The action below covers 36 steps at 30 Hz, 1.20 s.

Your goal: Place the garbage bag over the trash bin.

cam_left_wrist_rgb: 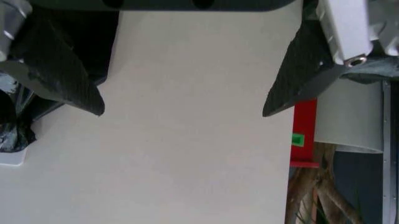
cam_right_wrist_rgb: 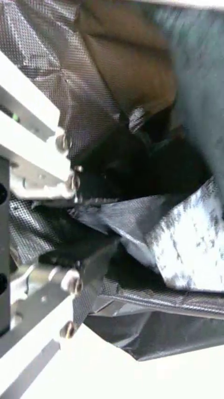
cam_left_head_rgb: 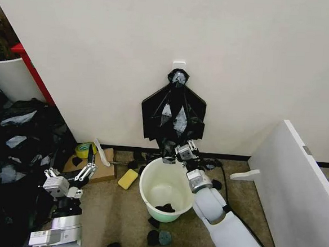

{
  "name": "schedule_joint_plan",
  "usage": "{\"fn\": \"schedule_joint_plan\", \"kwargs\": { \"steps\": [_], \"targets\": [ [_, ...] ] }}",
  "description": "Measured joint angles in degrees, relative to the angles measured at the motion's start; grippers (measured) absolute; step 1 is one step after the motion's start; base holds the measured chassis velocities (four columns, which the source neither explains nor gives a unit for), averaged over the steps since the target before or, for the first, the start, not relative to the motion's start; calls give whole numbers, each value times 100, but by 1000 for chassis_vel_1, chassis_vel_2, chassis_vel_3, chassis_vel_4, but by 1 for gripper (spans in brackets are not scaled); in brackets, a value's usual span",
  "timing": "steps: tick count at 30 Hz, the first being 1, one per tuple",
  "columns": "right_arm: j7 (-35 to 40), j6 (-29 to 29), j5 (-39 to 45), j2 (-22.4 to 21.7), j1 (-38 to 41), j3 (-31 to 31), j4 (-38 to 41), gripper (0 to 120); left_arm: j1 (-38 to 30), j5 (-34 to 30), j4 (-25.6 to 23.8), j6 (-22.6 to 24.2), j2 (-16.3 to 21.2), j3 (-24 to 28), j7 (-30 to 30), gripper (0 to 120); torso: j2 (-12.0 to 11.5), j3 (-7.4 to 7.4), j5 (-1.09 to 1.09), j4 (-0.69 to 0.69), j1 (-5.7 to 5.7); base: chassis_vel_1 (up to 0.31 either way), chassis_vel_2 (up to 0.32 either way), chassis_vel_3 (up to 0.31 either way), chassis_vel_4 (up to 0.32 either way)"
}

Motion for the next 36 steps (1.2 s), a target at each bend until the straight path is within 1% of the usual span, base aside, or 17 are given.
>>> {"fn": "schedule_joint_plan", "kwargs": {
  "steps": [1,3,4,10,13,16,17,19,22,24,26,27,28,29,32,33,36],
  "targets": [
    [29,-8,-1,7,-7,2,1,10,2,0,-11,1,0,-1,0,100,0,0,0,0,0,0,0,0,0],
    [63,-12,-1,9,-20,8,5,8,3,0,-17,1,0,-2,0,100,0,0,0,0,0,0,0,0,0],
    [95,-12,11,9,-33,17,15,1,4,0,-21,2,0,-2,0,100,0,0,0,0,0,0,0,0,0],
    [162,6,130,0,-69,51,70,0,-2,0,-29,6,2,1,-1,100,0,0,0,0,0,0,0,0,0],
    [161,296,607,-57,-181,129,317,0,-70,-29,-34,65,87,29,-4,100,0,0,1,1,0,0,0,0,0],
    [43,658,1546,-153,-344,190,776,0,-245,-276,-39,186,401,127,137,100,0,0,1,-1,0,0,0,0,0],
    [43,658,1546,-153,-344,190,776,0,-245,-276,-39,186,401,127,137,100,0,0,1,-1,0,0,0,0,0],
    [-117,948,2361,-228,-422,190,1054,0,-438,-652,16,232,842,232,459,100,0,0,0,0,-1,0,0,0,0],
    [-392,1198,2951,-297,-481,197,1231,0,-713,-1045,251,225,1469,331,928,100,0,0,0,-1,-1,0,0,0,0],
    [-436,1234,3006,-304,-487,201,1246,0,-757,-1090,307,216,1578,340,1009,100,0,0,-1,-1,-1,0,0,0,0],
    [-722,1455,3203,-323,-522,254,1281,0,-1091,-1209,736,154,2259,389,1579,100,0,0,-2,0,-1,0,0,0,0],
    [-761,1480,3216,-323,-528,261,1283,0,-1171,-1205,819,149,2387,403,1675,100,0,0,-2,-1,-1,0,0,0,0],
    [-886,1560,3258,-321,-545,277,1283,0,-1464,-1170,1075,144,2749,462,1960,100,0,0,-1,-1,0,0,0,0,0],
    [-943,1594,3274,-313,-547,273,1279,0,-1649,-1146,1210,151,2919,497,2104,100,0,0,-1,-2,0,0,0,0,0],
    [-1052,1639,3281,-248,-494,193,1200,0,-2132,-995,1536,202,3275,577,2415,100,0,1,0,0,0,0,0,0,0],
    [-1052,1639,3281,-248,-494,193,1200,0,-2132,-995,1536,202,3275,577,2415,100,0,1,0,0,0,0,0,0,0],
    [-1103,1654,3270,-172,-436,148,1130,0,-2684,-871,1864,264,3537,817,2765,100,0,1,-1,2,0,0,0,0,0]
  ]
}}
